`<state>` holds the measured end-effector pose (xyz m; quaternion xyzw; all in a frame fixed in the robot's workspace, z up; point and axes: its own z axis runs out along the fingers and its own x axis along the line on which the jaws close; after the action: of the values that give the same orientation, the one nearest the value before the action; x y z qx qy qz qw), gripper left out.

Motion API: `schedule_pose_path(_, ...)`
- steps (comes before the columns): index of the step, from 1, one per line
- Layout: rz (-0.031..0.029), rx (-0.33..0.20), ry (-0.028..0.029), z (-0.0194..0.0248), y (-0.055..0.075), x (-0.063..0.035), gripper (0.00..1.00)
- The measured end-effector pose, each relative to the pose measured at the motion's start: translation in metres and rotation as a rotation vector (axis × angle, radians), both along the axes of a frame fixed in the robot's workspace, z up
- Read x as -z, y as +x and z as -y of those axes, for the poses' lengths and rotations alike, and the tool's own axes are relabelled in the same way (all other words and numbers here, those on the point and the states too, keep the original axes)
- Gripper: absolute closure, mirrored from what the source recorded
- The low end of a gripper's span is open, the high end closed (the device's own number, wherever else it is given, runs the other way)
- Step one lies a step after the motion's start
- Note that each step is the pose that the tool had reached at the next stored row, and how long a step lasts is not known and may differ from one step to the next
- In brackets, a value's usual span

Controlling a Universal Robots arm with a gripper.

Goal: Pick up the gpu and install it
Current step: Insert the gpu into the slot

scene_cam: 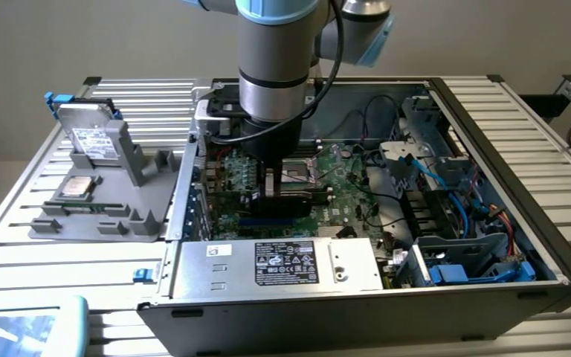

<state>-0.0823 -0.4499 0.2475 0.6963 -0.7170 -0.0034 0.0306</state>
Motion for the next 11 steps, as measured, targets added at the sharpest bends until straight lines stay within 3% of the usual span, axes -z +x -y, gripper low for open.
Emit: schedule_pose_path(11, 0.0001, 0.0, -0.0064, 0.0004, -0.0001, 0.0014, 0.73)
